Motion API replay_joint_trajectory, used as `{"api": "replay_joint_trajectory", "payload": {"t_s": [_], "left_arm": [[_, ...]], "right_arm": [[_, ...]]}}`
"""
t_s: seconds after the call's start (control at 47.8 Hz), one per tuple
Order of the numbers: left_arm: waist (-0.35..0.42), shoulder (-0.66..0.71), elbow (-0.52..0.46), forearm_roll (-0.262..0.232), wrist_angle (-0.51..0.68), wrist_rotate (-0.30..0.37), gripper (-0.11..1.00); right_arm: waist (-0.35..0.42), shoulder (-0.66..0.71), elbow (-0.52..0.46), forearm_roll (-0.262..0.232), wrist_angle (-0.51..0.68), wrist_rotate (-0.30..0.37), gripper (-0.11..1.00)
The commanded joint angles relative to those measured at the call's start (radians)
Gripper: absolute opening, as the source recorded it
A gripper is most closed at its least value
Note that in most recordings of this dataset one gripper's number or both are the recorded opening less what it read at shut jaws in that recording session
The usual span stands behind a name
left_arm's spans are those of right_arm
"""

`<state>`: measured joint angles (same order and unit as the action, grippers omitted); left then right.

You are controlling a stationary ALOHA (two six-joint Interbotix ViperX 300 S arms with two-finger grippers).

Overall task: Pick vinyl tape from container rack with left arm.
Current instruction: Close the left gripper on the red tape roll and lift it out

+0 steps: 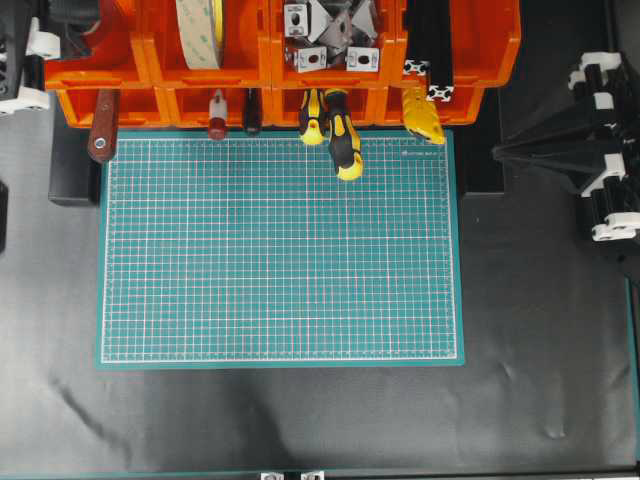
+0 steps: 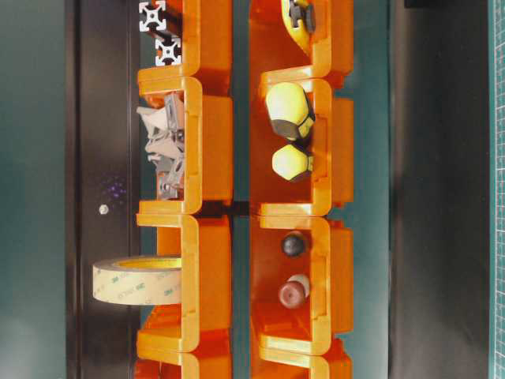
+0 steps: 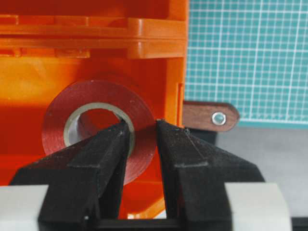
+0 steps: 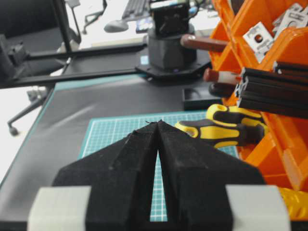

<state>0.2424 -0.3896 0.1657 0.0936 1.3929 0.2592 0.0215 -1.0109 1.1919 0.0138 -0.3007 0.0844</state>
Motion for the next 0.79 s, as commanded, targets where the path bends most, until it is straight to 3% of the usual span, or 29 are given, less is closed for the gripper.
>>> {"api": "replay_joint_trajectory", "payload": {"t_s": [0.0, 0.167, 0.314, 0.523, 0.648, 0.774], "left_arm": [[0.009, -0.011, -0.035, 0.003, -0.005, 0.037, 0.18], [0.009, -0.009, -0.135, 0.003, 0.003, 0.067, 0.18], [-0.029, -0.014, -0.244, 0.0, 0.046, 0.031, 0.18], [-0.267, -0.008, -0.341, -0.002, 0.064, -0.16, 0.18], [-0.443, 0.011, -0.324, -0.002, 0.023, -0.325, 0.18], [-0.563, 0.061, -0.279, -0.002, -0.08, -0.431, 0.18]], "right_arm": [[-0.003, -0.005, -0.012, 0.002, -0.005, -0.002, 0.0], [-0.005, -0.015, -0.012, 0.002, -0.005, -0.002, 0.0], [-0.005, -0.017, -0.012, 0.002, -0.005, -0.002, 0.0], [-0.005, -0.021, -0.014, 0.002, -0.003, -0.002, 0.0], [-0.005, -0.029, -0.012, 0.002, -0.003, -0.003, 0.0], [-0.005, -0.041, -0.015, 0.002, 0.002, -0.002, 0.0]]}}
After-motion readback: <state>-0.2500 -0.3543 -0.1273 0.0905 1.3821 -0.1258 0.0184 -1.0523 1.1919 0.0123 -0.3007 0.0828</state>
